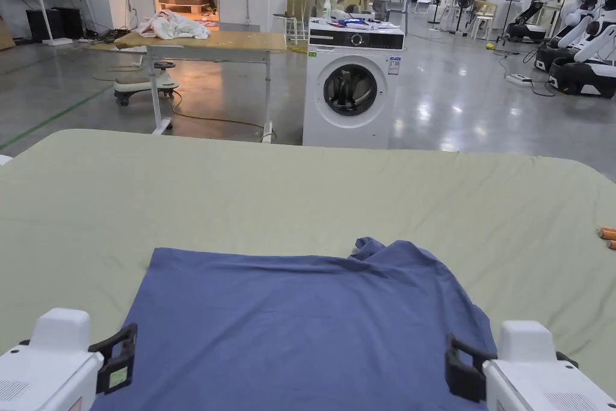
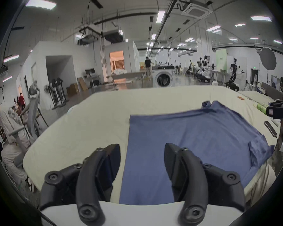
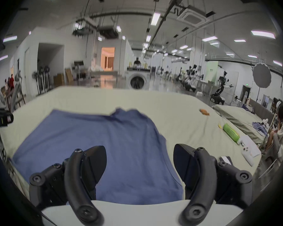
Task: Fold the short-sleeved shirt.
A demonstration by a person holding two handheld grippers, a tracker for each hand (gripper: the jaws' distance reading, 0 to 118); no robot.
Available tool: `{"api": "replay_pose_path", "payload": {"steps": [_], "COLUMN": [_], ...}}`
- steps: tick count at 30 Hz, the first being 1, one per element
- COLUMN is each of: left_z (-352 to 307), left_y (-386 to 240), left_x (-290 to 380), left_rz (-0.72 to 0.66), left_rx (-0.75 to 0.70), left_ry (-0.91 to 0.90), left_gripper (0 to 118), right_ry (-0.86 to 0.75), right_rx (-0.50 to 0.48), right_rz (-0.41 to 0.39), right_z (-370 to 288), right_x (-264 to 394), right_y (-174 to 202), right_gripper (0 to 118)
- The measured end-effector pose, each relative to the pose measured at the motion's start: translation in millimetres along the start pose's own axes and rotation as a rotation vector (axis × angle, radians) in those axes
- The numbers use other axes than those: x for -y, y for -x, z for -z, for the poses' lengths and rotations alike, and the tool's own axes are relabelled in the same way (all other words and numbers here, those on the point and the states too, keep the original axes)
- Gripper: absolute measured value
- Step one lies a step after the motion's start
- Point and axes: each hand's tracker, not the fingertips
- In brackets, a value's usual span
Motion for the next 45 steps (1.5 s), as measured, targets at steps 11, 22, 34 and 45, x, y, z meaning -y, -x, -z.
{"api": "replay_pose_path", "payload": {"steps": [11,22,34,45], "left_z": [-23.9,-43.0,-46.7,-4.2], "left_y": [-31.4,18.1,62.3,48.0], "left_x": [-25.7,12.0,98.0,106.3], "left_rz": [-0.013,-0.073,-0.183,-0.176], "left_rx": [-0.051,0.028,0.045,-0.008], "left_ry": [-0.221,0.106,0.527,0.576], "left_gripper": [0,0,60,39], "right_ry": [-0.265,-0.198,-0.059,0.006], "right_rx": [-0.008,-0.027,-0.035,-0.015], "right_rz": [0.033,0.021,0.024,0.017], "right_z": [-15.6,-19.9,-11.6,-10.6], "right_x": [-24.6,-12.1,22.2,38.4], "right_y": [42.4,37.4,36.5,26.7], "right_gripper": [0,0,0,0]}}
